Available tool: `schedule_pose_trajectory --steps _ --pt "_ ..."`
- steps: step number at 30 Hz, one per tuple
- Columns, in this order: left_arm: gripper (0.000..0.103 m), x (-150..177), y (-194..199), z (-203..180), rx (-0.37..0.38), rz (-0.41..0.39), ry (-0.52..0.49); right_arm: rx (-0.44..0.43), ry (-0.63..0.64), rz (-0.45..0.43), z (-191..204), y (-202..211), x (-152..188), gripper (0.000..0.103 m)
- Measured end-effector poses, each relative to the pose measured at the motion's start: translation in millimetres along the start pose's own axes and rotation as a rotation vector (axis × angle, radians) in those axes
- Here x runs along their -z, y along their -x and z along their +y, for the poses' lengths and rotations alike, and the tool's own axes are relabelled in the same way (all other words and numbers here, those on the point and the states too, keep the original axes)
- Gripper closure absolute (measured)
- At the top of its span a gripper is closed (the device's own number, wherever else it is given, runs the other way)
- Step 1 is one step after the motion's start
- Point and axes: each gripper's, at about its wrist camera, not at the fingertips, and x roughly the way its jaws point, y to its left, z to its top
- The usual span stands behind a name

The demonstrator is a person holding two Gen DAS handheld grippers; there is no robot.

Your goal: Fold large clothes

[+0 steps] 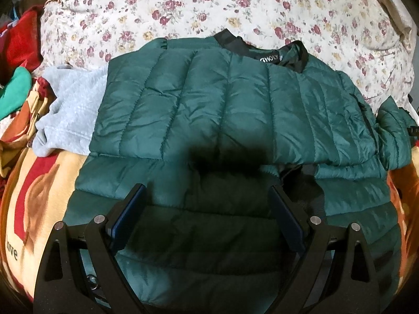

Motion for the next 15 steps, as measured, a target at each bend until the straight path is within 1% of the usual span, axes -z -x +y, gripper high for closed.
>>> schedule_pose_trajectory --steps 2,5,7,8,9,10,12,14,15 --pt "0.01 1.1 -2.7 -1.2 -0.004 0.008 -0.006 0.015 -0.004 0.018 -5.4 -10.9 -2.1 0.026" --pt "0.01 1.9 -3.9 -0.8 -0.007 0.013 -0.007 -0.002 -0.008 0.047 -7.6 -30.0 -4.0 0.025" --pt "0.01 1.4 -5.1 0.0 -0.007 0.017 -0.002 -0.009 0.018 0.04 -5.1 -38.0 -4.1 0.025" --pt "0.01 1.5 -5.7 0.3 -0.008 0.018 -0.001 -0.016 0.035 0.025 -3.1 -39.4 -3.7 0.028" --pt "0.01 1.1 -6.9 0.0 -0.01 0.019 -0.001 -0.017 0.046 0.015 -1.4 -39.9 -3.0 0.045" --pt "0.01 1.4 -7.7 -0.4 -0.011 0.02 -0.001 -0.01 0.056 0.01 0.1 -40.6 -2.9 0.053" --pt "0.01 1.8 -9.9 -1.5 -0.017 0.023 -0.006 -0.008 0.067 -0.005 1.9 -39.5 -2.7 0.073" --pt "0.01 2.3 -10.0 -2.4 -0.02 0.022 -0.011 -0.049 0.058 -0.014 1.4 -35.3 -2.4 0.084" --pt "0.01 2.5 -9.5 -2.2 -0.018 0.021 -0.012 -0.065 0.051 -0.017 2.4 -32.2 -2.4 0.087"
